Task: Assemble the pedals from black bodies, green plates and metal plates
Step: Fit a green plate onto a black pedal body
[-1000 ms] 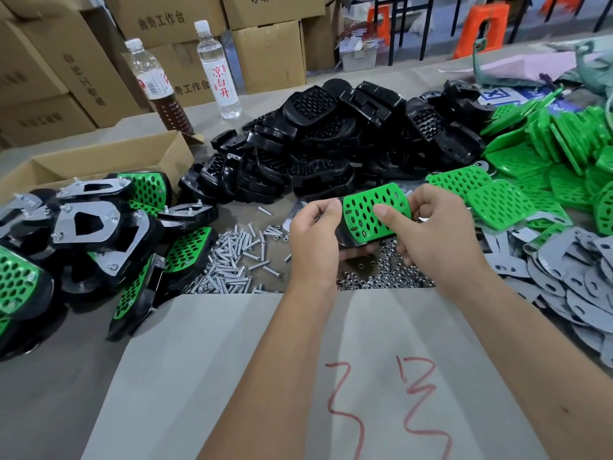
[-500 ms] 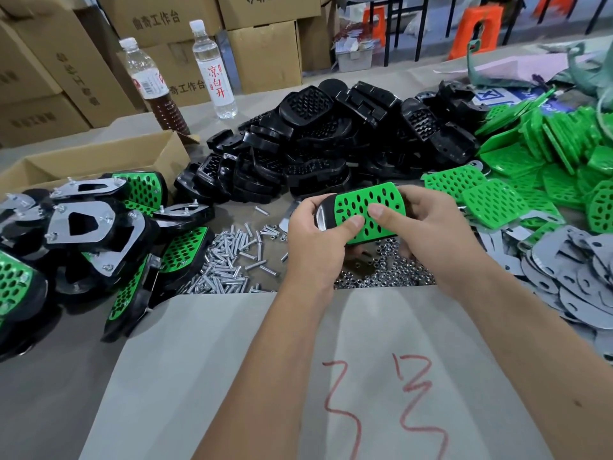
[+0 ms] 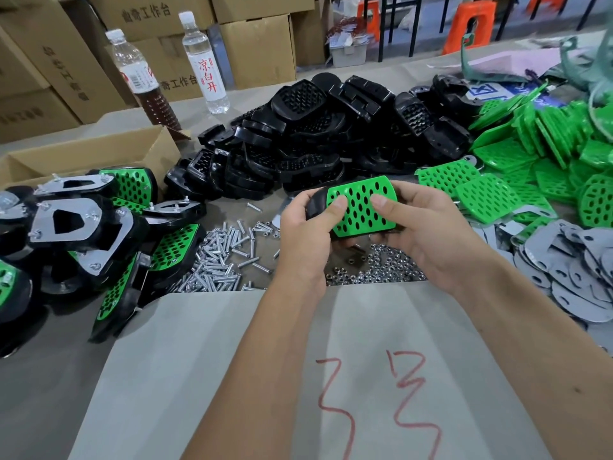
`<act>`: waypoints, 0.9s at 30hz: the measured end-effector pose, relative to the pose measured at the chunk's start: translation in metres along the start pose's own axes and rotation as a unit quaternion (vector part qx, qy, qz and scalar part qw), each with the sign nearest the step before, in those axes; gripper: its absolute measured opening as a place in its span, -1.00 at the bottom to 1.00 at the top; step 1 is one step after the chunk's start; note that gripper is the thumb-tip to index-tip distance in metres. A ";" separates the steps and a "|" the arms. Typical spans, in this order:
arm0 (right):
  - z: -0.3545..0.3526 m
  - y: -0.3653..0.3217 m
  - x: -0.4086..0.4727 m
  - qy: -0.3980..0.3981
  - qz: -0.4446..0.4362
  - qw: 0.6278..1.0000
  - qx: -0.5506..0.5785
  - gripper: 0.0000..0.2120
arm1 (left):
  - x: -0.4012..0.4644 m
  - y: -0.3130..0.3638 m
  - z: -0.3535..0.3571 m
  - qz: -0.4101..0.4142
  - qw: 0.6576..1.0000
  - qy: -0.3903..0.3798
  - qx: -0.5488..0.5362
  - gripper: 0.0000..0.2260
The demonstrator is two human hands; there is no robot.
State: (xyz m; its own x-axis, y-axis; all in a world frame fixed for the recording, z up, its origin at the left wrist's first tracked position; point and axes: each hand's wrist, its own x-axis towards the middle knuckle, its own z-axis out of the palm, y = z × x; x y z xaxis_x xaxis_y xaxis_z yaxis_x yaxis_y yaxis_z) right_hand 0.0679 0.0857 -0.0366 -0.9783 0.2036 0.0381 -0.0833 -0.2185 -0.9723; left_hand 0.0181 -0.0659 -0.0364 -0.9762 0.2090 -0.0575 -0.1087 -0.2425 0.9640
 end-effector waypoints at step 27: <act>0.001 0.000 0.000 0.069 0.029 0.995 0.072 -0.71 | 0.001 -0.012 0.004 0.116 0.981 -0.006 0.155 -0.81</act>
State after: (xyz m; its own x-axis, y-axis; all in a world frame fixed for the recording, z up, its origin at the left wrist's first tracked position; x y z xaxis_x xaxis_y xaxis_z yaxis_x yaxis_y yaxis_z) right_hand 0.0677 0.0842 -0.0364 -0.9477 0.3139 -0.0583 -0.0642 -0.3662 -0.9283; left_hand 0.0194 -0.0588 -0.0471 -0.9653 0.1944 0.1742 0.1806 0.0154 0.9834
